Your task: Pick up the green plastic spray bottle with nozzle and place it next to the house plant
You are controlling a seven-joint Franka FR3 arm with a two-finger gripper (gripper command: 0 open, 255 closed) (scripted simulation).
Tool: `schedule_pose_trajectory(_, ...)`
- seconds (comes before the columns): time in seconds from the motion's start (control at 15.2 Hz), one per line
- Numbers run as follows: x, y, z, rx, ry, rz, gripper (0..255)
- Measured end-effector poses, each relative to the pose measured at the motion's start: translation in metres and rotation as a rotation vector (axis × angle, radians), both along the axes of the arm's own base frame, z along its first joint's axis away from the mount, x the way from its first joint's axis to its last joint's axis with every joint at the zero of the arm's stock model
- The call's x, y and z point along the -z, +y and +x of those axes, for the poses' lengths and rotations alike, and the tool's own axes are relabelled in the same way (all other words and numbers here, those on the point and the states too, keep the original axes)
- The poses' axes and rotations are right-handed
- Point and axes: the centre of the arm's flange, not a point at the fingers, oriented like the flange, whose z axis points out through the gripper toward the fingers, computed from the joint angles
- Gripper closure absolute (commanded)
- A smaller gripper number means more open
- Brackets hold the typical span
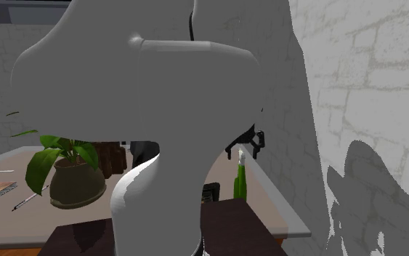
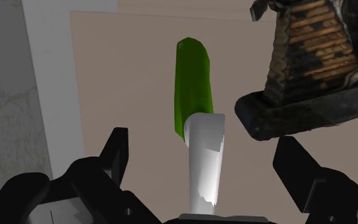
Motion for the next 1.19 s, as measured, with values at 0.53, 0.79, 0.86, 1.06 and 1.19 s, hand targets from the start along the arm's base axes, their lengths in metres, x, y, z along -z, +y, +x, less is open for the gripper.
schedule_pose_trajectory(0.53, 0.000, 0.000, 0.000, 0.000, 0.000, 0.000, 255)
schedule_pose_trajectory(0.79, 0.000, 0.000, 0.000, 0.000, 0.000, 0.000, 255)
schedule_pose_trajectory(0.86, 0.000, 0.000, 0.000, 0.000, 0.000, 0.000, 255)
schedule_pose_trajectory(1.06, -0.011, -0.001, 0.000, 0.000, 0.000, 0.000, 255)
schedule_pose_trajectory(1.19, -0.020, 0.001, 0.001, 0.000, 0.000, 0.000, 255)
